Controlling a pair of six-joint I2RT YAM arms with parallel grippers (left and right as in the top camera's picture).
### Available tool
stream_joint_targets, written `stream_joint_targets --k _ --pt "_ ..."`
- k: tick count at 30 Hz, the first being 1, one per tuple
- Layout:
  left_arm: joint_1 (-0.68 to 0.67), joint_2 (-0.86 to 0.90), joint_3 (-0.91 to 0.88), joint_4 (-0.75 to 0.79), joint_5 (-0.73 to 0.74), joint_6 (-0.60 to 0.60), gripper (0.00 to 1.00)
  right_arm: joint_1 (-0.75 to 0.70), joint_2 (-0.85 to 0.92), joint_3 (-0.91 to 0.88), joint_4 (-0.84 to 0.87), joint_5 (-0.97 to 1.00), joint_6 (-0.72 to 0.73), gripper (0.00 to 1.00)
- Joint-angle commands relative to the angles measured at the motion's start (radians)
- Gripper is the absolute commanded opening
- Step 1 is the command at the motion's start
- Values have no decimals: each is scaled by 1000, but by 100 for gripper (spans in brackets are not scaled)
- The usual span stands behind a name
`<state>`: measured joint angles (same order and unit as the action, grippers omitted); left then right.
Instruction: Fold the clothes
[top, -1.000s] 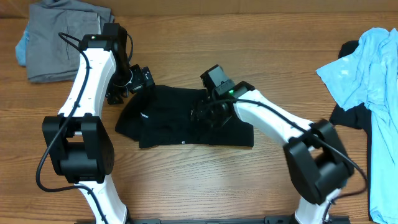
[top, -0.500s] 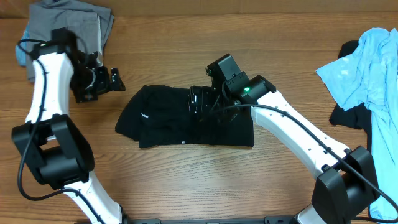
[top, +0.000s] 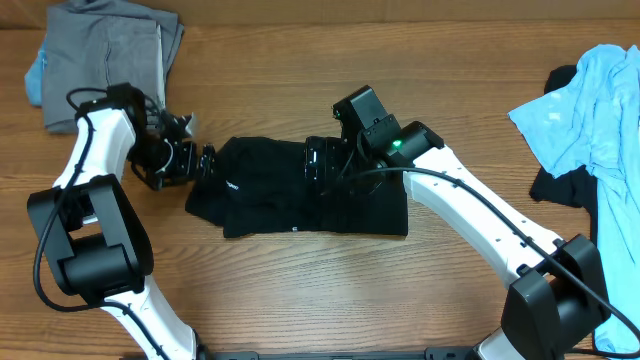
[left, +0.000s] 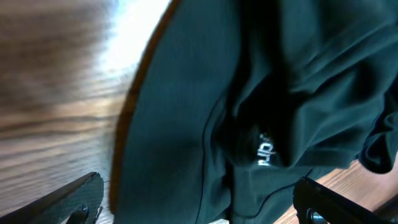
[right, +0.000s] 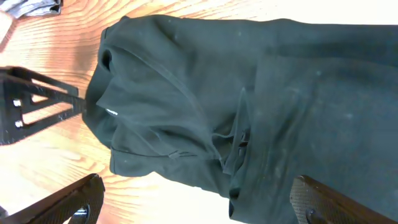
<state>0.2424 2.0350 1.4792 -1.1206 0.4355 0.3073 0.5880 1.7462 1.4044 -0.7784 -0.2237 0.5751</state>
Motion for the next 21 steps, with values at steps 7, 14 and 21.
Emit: stream_joint_targets --k 7,14,21 --pt "-1 7 -30 79 25 34 100 -4 -1 10 0 29 -8 100" --pt "0 7 -38 127 -97 -6 100 -4 -1 10 -19 30 -12 100" --pt "-2 26 -39 127 -40 -19 100 -4 -1 10 -16 41 -30 100"
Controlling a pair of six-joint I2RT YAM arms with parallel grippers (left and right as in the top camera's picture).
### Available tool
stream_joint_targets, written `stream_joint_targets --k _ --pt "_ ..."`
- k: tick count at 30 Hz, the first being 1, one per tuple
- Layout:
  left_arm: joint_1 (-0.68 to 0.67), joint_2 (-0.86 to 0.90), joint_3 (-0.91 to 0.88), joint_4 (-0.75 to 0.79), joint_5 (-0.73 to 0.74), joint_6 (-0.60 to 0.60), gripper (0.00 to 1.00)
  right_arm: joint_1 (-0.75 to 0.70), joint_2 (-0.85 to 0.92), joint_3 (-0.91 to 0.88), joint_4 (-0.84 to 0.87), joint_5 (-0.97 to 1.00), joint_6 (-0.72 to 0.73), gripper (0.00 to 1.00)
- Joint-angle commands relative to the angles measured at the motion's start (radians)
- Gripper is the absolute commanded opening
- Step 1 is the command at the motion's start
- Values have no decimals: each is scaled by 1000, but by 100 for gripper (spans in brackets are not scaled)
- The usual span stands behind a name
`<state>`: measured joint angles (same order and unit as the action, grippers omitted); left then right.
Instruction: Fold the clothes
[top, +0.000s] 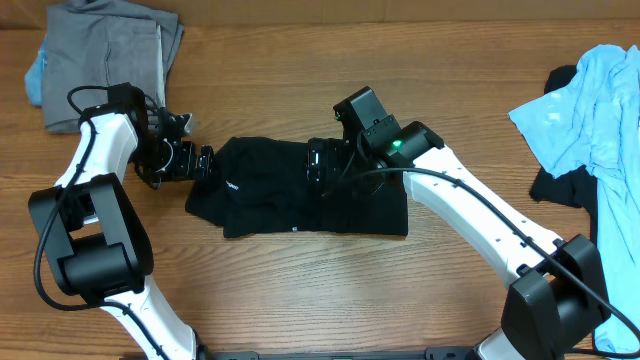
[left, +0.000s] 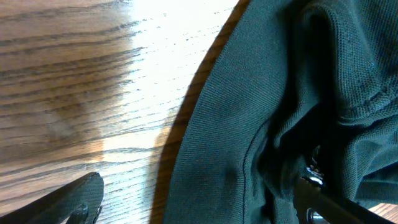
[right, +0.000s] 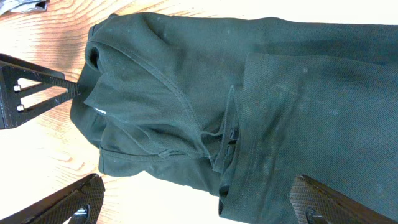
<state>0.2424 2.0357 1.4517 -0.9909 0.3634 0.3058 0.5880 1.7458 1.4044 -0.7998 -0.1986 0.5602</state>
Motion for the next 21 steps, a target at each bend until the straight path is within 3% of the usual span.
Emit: stream_joint_targets --k 1,11,17,21 --pt "-2 32 -13 -2 55 -17 100 -4 -1 10 8 16 -15 100" --pt "-30 137 -18 -5 174 -5 100 -4 -1 10 9 19 -15 100" --pt "-35 150 -18 -91 246 110 100 -4 -1 10 8 23 -15 100" --pt "-33 150 -18 -108 233 121 100 -4 -1 10 9 23 -15 100"
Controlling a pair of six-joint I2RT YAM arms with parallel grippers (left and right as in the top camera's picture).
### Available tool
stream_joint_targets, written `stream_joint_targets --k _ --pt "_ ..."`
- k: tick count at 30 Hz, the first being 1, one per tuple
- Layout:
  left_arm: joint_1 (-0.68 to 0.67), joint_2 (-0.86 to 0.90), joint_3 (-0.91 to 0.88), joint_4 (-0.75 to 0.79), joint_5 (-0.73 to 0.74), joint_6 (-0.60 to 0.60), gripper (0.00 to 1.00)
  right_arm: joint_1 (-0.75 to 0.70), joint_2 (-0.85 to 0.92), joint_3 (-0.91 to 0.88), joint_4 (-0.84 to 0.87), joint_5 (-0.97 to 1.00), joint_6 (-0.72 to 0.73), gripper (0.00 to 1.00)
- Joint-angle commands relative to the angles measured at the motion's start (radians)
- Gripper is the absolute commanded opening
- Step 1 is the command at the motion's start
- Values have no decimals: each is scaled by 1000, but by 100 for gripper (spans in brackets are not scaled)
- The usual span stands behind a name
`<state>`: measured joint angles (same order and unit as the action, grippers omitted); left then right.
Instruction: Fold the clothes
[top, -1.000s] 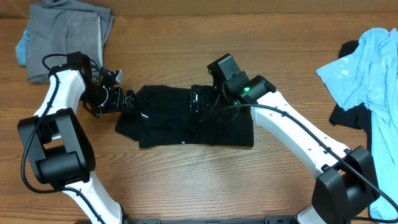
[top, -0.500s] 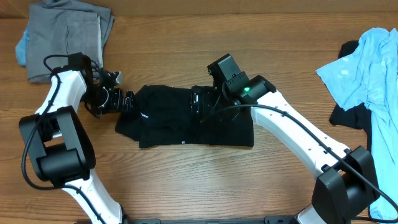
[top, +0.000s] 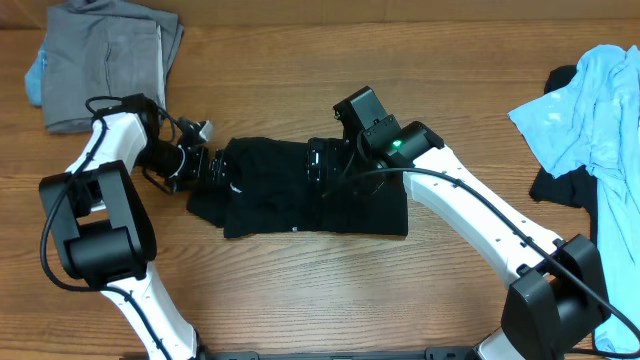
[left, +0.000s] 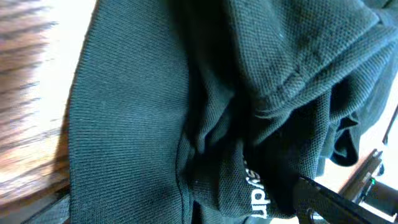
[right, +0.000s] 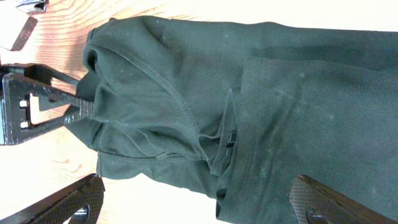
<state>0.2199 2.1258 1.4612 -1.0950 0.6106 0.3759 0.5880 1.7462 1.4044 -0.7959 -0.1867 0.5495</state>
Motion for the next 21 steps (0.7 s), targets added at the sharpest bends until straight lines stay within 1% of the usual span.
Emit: stream_joint_targets --k 1,11,15,21 --pt "-10 60 -27 -3 -14 50 100 -4 -1 10 5 11 -5 100" --pt "0 60 -27 12 -39 49 99 -4 -1 10 -3 11 -5 100" --pt "24 60 -27 19 -21 43 95 -4 -1 10 -4 11 -5 100" --pt "55 60 -27 18 -7 51 95 -4 -1 10 -3 11 -5 100"
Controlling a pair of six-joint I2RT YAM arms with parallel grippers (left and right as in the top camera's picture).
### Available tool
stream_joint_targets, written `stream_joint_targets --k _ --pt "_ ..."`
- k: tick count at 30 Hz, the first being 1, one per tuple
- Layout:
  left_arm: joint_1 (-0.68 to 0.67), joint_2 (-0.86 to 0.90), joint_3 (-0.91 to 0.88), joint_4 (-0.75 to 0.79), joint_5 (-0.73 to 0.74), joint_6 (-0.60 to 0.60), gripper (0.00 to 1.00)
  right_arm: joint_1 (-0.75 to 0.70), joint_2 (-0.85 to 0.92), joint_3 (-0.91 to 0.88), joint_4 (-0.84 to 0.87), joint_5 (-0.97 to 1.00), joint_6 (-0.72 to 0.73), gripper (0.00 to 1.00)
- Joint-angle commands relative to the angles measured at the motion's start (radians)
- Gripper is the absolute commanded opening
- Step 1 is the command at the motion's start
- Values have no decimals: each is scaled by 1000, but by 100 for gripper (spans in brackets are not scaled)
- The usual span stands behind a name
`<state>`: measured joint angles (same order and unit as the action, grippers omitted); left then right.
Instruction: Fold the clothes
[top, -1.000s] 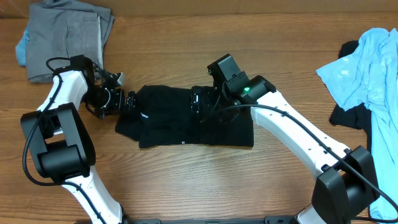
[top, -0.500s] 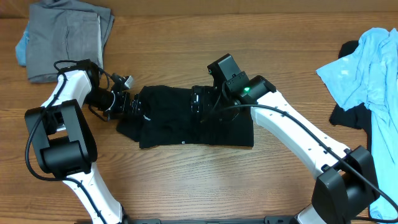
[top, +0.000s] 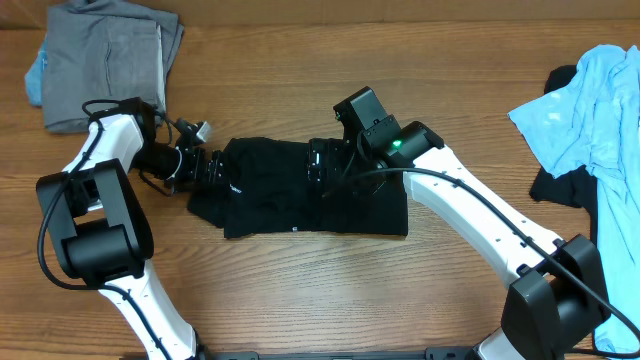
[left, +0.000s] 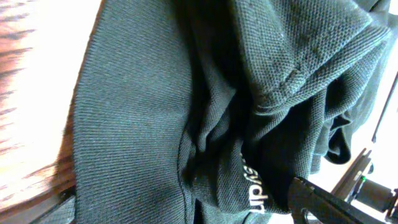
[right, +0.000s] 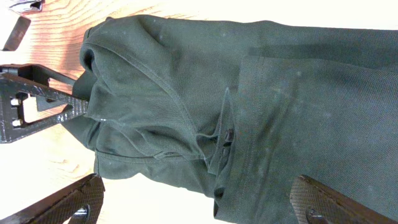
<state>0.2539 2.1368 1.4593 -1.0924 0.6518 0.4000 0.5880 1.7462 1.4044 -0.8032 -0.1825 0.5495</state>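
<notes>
A black polo shirt, folded into a long band, lies mid-table. Its collar end with a white label fills the left wrist view. My left gripper is at that left end, open, its fingers astride the bunched collar cloth. My right gripper hovers open over the shirt's middle, near a fold edge with a small button. Its pads are spread wide with nothing pinched between them.
A folded grey garment on a light blue one sits at the back left. A crumpled light blue shirt over a black garment lies at the right edge. Bare wooden table runs along the front.
Almost nothing differs. My left gripper sits a touch further onto the collar cloth, still open. The right gripper and the shirt are where they were.
My left gripper was open just off the shirt's left end, with bare wood in its view. Later its wrist had turned and it stood over the collar, cloth filling the view, as now. The right gripper stayed open above the shirt's middle throughout.
</notes>
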Motion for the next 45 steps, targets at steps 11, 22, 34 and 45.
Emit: stream_joint_targets --k 11,22,34,45 --pt "23 50 -25 8 -33 34 100 -4 -1 10 4 6 -5 100" --pt "31 51 -25 -35 -6 68 99 -4 -1 10 -7 6 -9 100" --pt "31 51 -25 -89 56 158 100 -4 -1 10 -7 6 -8 100" --pt "-26 51 -25 -41 28 89 95 -4 -1 10 0 6 -8 100"
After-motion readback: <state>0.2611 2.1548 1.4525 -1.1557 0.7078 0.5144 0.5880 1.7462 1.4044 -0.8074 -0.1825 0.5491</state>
